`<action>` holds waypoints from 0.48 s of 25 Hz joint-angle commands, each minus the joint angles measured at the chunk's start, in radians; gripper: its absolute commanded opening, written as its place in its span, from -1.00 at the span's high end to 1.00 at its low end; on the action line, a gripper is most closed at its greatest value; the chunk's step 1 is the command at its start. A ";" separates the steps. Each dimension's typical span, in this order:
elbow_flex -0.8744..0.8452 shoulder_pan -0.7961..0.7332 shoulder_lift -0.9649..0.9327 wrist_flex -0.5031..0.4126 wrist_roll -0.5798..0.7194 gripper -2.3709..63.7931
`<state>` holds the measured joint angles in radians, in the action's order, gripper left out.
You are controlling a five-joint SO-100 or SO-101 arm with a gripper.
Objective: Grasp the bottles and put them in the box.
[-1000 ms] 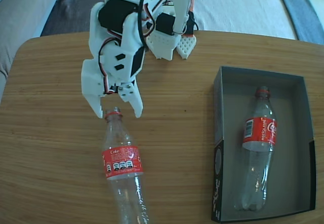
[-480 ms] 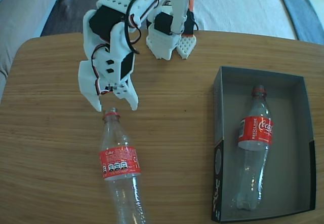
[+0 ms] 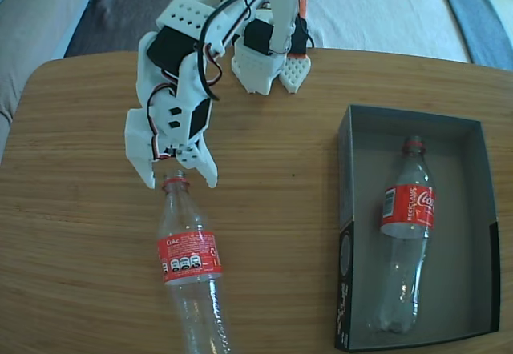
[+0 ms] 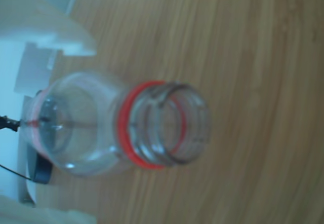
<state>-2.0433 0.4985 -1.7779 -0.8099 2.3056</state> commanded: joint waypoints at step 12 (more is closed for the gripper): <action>-0.025 0.025 0.106 0.192 0.003 -0.50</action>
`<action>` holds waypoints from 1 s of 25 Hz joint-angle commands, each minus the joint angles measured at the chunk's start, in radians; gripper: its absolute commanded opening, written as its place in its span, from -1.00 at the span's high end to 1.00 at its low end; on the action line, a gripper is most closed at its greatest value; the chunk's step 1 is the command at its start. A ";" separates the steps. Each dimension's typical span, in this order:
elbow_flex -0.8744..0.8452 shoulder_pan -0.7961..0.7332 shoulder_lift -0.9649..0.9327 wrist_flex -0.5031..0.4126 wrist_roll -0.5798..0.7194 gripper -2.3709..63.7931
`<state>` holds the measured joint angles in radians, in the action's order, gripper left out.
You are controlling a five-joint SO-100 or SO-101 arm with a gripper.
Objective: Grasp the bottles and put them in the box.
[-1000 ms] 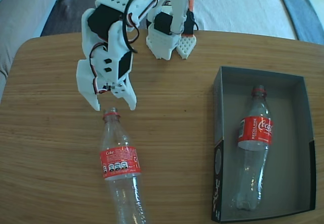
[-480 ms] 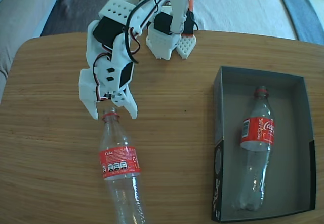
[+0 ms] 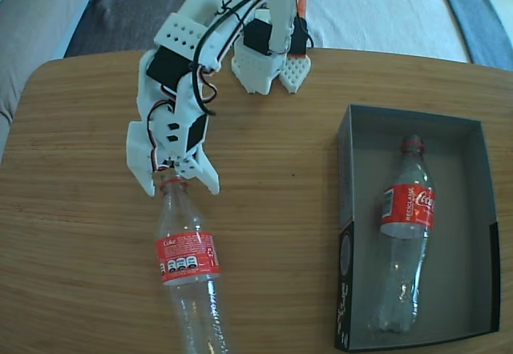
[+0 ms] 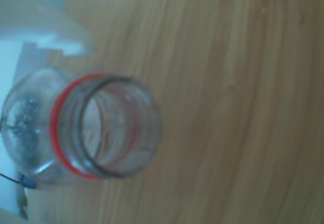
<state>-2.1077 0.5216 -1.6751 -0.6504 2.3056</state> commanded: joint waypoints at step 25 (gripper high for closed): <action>0.066 0.048 0.094 0.038 0.074 -0.47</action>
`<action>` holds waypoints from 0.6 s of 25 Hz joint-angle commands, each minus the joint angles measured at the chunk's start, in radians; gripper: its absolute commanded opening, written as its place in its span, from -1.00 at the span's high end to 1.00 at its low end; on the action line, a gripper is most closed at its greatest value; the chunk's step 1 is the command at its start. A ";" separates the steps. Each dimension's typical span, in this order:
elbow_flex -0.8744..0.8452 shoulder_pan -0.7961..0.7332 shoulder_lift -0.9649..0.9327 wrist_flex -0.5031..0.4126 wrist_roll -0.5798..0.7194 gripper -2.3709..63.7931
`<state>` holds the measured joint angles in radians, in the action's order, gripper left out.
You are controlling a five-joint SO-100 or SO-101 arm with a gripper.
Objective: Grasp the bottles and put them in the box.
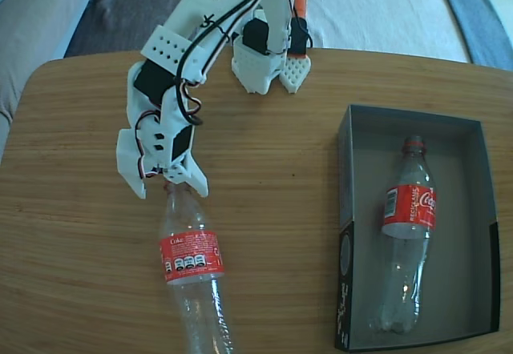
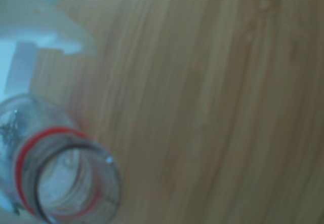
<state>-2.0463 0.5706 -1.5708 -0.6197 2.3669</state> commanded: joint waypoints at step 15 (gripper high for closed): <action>-0.012 -0.012 -0.023 -0.003 0.003 0.71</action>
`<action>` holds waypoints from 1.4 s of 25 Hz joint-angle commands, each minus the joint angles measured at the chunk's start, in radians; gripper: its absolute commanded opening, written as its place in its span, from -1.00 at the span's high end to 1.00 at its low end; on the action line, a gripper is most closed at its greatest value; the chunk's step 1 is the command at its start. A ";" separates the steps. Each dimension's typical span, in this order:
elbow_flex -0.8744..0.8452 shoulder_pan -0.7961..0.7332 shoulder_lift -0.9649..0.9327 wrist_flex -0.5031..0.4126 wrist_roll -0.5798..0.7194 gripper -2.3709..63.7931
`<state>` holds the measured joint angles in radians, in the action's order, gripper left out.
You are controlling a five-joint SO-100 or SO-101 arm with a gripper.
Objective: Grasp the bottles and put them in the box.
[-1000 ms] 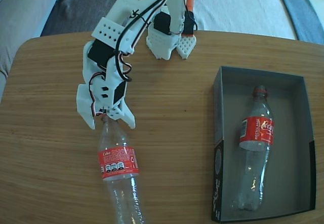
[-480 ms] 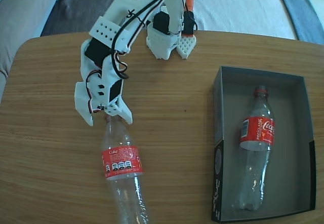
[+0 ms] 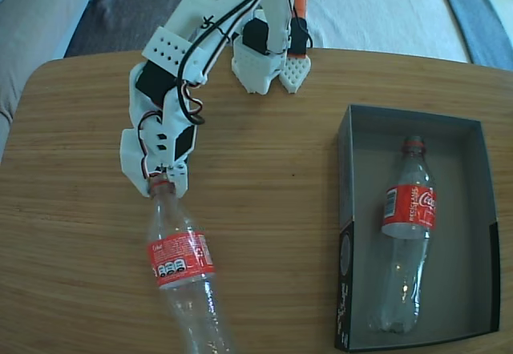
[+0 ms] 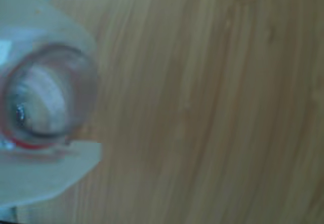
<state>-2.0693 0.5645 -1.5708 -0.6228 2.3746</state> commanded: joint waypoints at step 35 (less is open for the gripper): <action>0.472 -0.365 -0.298 -0.592 -1.002 0.93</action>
<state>-1.7104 0.2286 -1.8024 -1.1551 1.4005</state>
